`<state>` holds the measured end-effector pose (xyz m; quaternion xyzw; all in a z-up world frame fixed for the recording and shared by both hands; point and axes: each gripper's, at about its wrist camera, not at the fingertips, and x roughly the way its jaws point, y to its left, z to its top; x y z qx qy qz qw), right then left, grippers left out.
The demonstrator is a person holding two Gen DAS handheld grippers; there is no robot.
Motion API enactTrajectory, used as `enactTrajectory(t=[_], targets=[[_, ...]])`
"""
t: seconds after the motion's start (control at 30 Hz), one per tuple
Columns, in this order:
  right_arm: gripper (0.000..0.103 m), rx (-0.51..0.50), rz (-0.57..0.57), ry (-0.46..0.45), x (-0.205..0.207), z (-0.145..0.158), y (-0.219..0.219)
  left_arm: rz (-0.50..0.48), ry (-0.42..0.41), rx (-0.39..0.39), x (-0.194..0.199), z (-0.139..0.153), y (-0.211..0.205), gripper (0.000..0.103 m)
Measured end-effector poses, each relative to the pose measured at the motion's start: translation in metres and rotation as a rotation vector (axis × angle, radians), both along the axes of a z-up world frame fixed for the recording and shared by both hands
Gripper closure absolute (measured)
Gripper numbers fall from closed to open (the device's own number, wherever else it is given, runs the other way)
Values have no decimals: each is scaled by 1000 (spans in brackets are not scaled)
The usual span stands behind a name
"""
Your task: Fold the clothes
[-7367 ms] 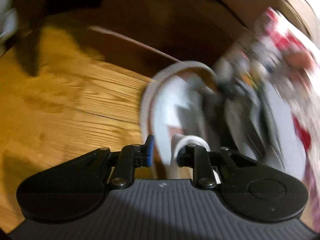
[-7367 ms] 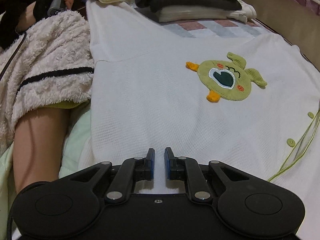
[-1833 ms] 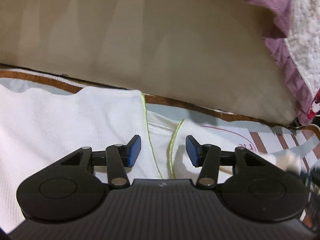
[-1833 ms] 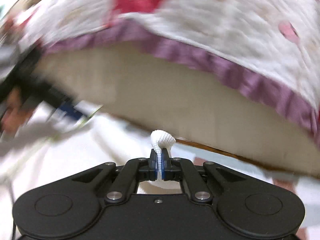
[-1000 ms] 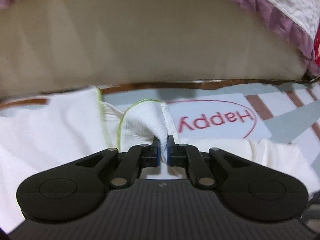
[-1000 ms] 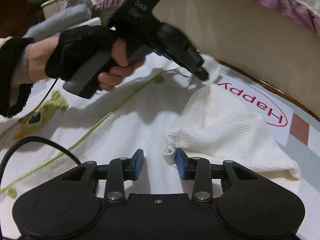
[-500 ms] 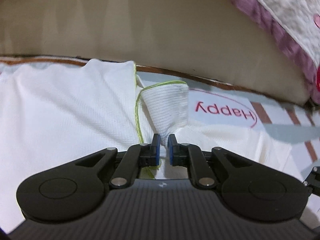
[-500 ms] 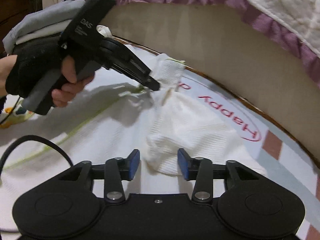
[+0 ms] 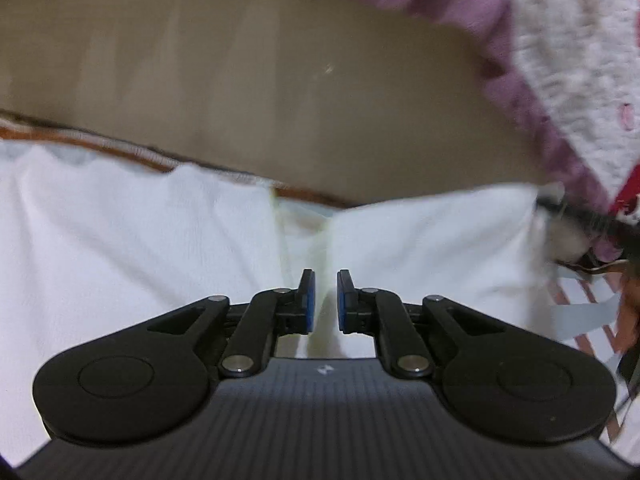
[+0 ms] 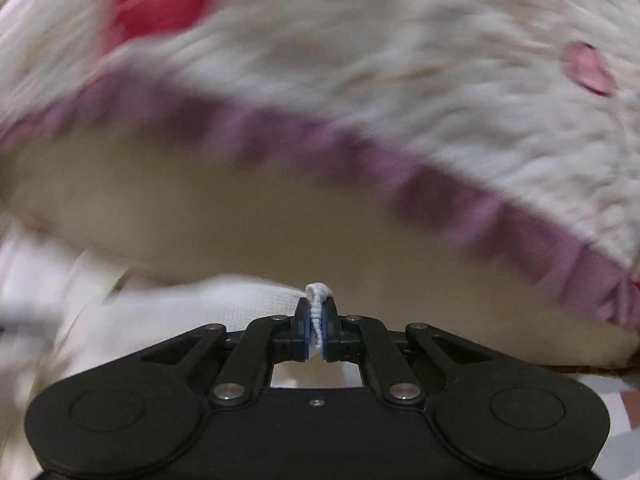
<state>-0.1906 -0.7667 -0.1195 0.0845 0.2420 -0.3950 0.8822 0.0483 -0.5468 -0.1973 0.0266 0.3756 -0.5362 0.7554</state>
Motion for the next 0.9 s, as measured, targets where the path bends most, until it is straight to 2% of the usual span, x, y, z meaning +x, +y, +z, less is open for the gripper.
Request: enactTrajectory(t=[0.07,0.2,0.27,0.47,0.5,0.57,0.6,0.63,0.67,0.7,0.77,0.8,0.83,0.9], targets=[[98,-11,-11,5,15,7,-16,-10,-46,37,-1,-8,-12,93],[98,-165,29,157,50,-4,-15,-51,-112,81,-4,-17,-34,91],[98,-191,30,206,60,-18,-18,-67,-147,89,-1,-17,-43,90],[98,-138,-6,278,61,-57,-39,-117,-247,116,7,-19,-70,88],[98,-128,-37,298,59,-61,-44,-144,-219,118,14,-19,-75,88],[85,-118,-117,316,54,-67,-52,-230,-53,97,33,-21,-87,87],[78,-96,-155,289,48,-65,-55,-272,31,86,43,-22,-92,84],[76,-50,-148,228,42,-61,-56,-286,122,74,53,-24,-97,78],[74,-2,-138,165,35,-57,-57,-258,227,61,64,-27,-102,75],[71,45,-128,102,29,-54,-57,-232,279,57,71,-28,-106,74],[69,141,-98,54,23,-54,-55,-188,231,77,72,-25,-116,75],[66,184,-81,43,21,-57,-53,-166,207,87,73,-24,-121,80],[62,227,-64,33,18,-59,-52,-143,182,96,74,-23,-126,94],[53,245,-37,49,17,-67,-48,-110,114,112,72,-20,-135,99]])
